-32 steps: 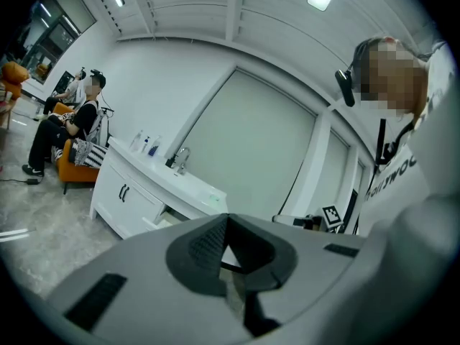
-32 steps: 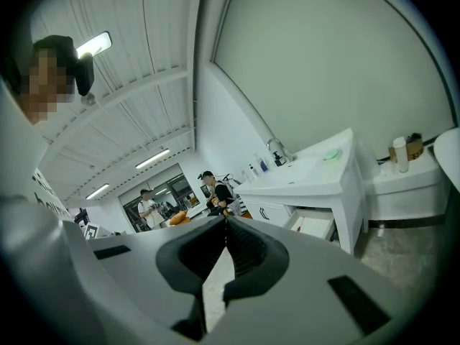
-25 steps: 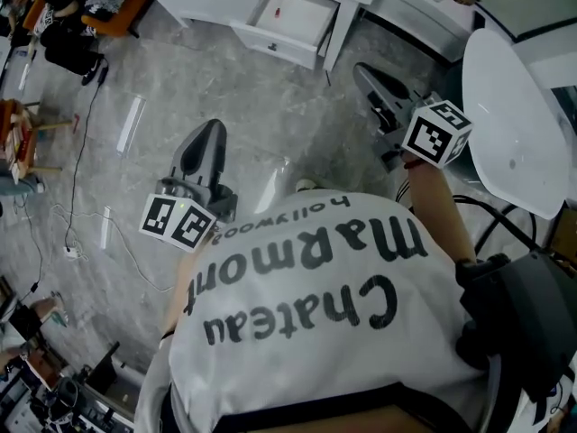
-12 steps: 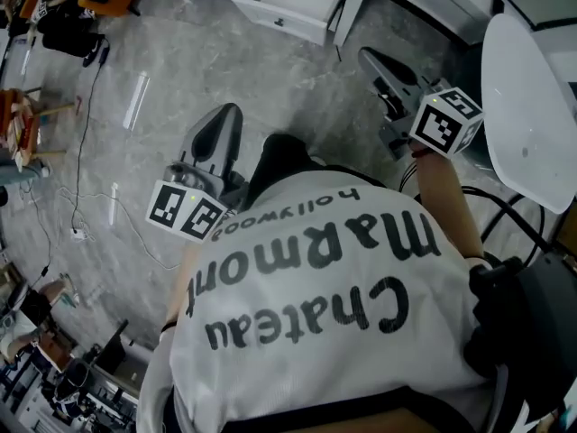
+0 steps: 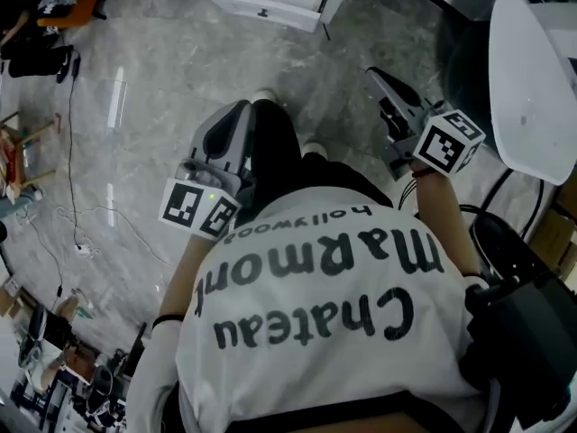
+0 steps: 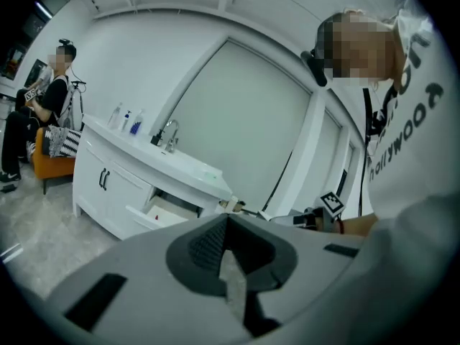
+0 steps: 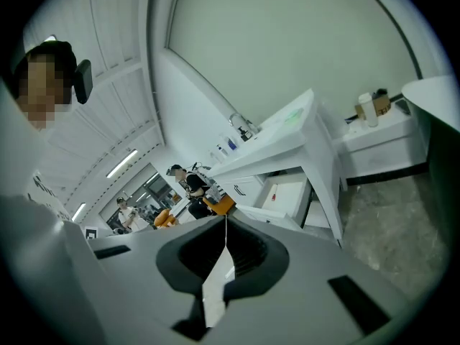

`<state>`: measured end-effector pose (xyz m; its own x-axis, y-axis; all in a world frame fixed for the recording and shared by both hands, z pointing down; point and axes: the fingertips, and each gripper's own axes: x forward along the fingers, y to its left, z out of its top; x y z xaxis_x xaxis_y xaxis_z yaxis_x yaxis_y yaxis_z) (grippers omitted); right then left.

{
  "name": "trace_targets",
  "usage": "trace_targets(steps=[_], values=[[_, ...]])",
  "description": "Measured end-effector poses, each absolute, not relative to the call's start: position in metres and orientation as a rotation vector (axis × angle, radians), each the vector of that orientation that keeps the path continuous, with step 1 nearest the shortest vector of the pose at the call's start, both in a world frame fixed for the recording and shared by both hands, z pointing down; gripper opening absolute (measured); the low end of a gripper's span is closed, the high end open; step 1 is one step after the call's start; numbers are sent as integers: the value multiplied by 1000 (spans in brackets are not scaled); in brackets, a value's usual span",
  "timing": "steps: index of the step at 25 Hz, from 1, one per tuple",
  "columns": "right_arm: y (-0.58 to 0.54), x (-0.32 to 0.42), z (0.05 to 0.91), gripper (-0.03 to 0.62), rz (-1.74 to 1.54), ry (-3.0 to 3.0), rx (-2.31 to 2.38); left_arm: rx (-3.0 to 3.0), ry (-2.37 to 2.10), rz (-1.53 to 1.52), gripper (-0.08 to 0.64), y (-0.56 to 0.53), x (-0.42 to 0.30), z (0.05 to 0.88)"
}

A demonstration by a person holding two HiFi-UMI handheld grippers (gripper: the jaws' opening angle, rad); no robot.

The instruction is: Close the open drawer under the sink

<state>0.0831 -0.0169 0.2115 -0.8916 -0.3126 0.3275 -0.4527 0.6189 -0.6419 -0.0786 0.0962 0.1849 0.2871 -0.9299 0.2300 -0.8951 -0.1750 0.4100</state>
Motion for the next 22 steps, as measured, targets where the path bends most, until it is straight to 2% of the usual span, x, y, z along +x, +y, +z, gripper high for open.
trace_targets(steps=[17,22], values=[[-38,-1,267,12,1367,-2520,928,2238,-1242,223,8,13,-152,266],[-38,-5,285,12,1434,-2510,1035,2289,-1068,284,8,4,-147,292]])
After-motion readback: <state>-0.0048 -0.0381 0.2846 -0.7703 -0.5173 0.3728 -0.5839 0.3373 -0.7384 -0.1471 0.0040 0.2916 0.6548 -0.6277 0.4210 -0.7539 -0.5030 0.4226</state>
